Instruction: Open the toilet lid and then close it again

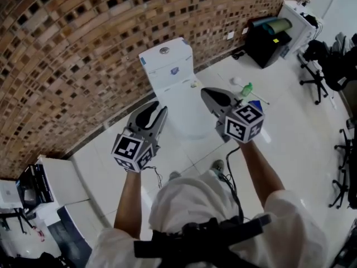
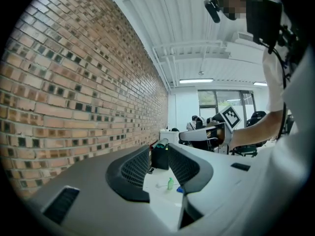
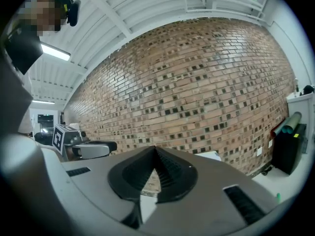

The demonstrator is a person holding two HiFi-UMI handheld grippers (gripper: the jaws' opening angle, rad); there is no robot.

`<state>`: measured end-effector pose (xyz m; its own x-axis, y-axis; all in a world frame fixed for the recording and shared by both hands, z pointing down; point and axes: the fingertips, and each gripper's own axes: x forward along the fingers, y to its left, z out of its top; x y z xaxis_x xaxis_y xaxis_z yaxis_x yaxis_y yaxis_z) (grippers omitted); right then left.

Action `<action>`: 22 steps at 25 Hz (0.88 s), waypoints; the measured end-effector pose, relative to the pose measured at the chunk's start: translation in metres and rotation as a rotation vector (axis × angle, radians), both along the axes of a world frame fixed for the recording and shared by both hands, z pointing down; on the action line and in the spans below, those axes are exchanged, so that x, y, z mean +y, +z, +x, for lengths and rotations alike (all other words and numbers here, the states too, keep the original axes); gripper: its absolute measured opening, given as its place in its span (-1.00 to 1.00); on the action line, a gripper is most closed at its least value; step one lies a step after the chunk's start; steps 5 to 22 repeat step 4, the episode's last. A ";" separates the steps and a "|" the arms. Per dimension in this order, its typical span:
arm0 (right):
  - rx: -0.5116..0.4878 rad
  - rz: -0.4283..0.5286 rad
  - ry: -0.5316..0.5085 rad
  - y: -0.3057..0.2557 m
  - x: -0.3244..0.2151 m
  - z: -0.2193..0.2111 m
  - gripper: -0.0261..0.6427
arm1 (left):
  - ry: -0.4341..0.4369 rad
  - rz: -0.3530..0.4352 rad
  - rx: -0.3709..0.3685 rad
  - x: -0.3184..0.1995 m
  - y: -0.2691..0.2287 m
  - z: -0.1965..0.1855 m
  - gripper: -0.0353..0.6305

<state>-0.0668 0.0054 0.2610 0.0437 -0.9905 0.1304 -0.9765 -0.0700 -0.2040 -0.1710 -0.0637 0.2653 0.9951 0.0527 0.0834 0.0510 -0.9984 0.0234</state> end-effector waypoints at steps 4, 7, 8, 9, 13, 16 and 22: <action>-0.022 -0.005 0.036 0.005 -0.023 -0.014 -0.92 | 0.018 -0.008 -0.030 -0.028 0.014 -0.017 -0.54; -0.022 -0.005 0.036 0.005 -0.023 -0.014 -0.92 | 0.018 -0.008 -0.030 -0.028 0.014 -0.017 -0.54; -0.022 -0.005 0.036 0.005 -0.023 -0.014 -0.92 | 0.018 -0.008 -0.030 -0.028 0.014 -0.017 -0.54; -0.022 -0.005 0.036 0.005 -0.023 -0.014 -0.92 | 0.018 -0.008 -0.030 -0.028 0.014 -0.017 -0.54; -0.022 -0.005 0.036 0.005 -0.023 -0.014 -0.92 | 0.018 -0.008 -0.030 -0.028 0.014 -0.017 -0.54; -0.022 -0.005 0.036 0.005 -0.023 -0.014 -0.92 | 0.018 -0.008 -0.030 -0.028 0.014 -0.017 -0.54; -0.022 -0.005 0.036 0.005 -0.023 -0.014 -0.92 | 0.018 -0.008 -0.030 -0.028 0.014 -0.017 -0.54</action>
